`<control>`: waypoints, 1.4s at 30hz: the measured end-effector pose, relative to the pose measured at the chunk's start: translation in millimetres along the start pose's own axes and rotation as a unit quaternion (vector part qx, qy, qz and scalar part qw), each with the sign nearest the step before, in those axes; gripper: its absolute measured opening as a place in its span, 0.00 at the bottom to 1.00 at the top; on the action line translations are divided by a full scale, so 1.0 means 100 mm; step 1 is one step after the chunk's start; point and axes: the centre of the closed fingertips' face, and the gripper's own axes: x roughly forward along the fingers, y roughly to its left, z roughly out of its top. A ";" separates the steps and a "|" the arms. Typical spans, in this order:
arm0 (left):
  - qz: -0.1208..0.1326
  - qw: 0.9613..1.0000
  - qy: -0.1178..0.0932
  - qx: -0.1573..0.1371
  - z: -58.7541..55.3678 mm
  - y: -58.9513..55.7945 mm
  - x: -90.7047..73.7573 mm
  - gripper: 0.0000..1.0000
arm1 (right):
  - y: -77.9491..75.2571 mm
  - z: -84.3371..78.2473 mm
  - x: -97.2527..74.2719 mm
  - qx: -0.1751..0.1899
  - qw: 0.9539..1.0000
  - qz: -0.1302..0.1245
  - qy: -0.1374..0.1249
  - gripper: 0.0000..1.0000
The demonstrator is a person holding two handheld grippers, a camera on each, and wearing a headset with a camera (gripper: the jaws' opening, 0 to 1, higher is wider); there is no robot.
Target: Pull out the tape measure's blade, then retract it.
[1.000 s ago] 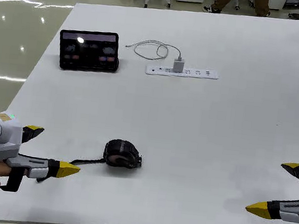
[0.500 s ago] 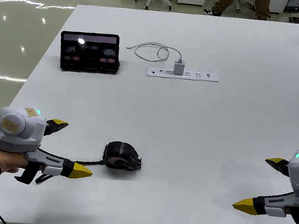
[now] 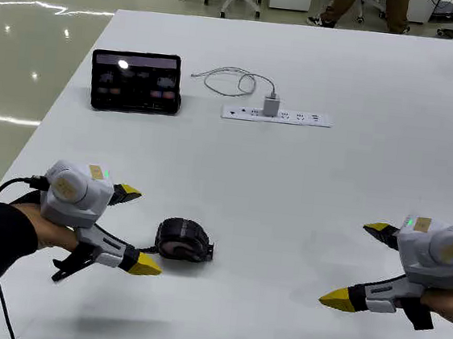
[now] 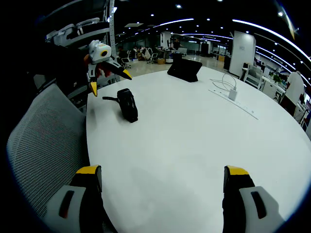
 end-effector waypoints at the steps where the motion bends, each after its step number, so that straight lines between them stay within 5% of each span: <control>1: -0.003 1.000 0.004 0.005 0.00 0.00 0.01 0.90 | 0.01 0.01 0.02 -0.002 1.000 0.002 0.001 1.00; 10: -0.034 0.998 0.037 0.049 0.06 -0.05 0.18 0.86 | 0.11 0.15 0.24 -0.042 0.998 0.032 -0.023 1.00; 13: -0.039 0.989 0.074 0.120 -0.01 -0.05 0.25 0.85 | 0.08 0.19 0.33 -0.055 0.997 0.034 -0.037 1.00; 32: -0.097 0.979 0.117 0.135 0.05 -0.19 0.48 0.80 | 0.23 0.60 0.78 -0.079 0.992 0.083 -0.055 1.00; 42: -0.095 0.980 0.128 0.120 0.06 -0.17 0.57 0.71 | 0.40 0.60 1.05 -0.100 0.989 0.107 -0.035 0.92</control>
